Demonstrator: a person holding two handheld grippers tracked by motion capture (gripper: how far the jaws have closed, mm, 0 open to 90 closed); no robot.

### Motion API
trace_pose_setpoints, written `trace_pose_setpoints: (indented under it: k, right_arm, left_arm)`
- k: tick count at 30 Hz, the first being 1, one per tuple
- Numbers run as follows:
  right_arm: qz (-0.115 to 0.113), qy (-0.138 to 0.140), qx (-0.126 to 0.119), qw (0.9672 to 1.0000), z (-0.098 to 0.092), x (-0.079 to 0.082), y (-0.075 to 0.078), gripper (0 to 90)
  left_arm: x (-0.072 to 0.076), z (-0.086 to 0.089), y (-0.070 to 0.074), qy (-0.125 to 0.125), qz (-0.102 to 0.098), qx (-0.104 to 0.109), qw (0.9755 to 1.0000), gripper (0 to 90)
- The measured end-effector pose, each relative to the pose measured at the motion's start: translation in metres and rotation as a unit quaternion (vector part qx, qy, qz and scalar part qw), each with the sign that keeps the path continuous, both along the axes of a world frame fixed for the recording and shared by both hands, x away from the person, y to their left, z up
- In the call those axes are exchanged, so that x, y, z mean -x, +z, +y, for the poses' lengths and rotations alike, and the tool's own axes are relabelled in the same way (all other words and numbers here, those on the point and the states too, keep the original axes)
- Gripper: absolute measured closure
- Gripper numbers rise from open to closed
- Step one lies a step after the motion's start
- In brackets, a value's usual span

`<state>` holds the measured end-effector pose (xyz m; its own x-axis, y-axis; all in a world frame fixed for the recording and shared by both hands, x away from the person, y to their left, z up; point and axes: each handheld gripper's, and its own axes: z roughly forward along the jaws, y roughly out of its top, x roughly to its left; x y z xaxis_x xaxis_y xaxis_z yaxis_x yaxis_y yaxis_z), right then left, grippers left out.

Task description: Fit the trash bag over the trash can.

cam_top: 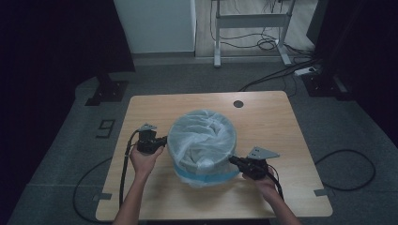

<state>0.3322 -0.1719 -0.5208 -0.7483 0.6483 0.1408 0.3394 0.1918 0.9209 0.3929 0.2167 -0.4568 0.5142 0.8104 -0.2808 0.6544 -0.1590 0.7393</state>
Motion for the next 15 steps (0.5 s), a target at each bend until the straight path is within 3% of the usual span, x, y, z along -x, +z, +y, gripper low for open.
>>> trace_pose_setpoints:
  k: [5,8,9,15]
  right_arm:
    - [-0.005,-0.014,-0.019,0.9997,-0.004,0.003,-0.003,77.3]
    - [-0.017,-0.028,-0.028,0.9991,-0.008,0.006,0.0,65.5]
    - [-0.021,-0.035,-0.038,0.9984,-0.01,0.008,0.004,57.6]
    - [-0.031,-0.052,-0.057,0.9965,-0.019,0.017,0.012,39.6]
  left_arm:
    - [0.002,0.001,0.001,-0.001,-0.013,0.004,0.9999,85.9]
    - [0.005,0.005,0.006,0.007,-0.029,0.012,0.9995,72.8]
    - [0.008,0.007,0.009,0.011,-0.04,0.014,0.9991,64.5]
    - [0.018,0.016,0.018,0.02,-0.063,0.008,0.9978,47.6]
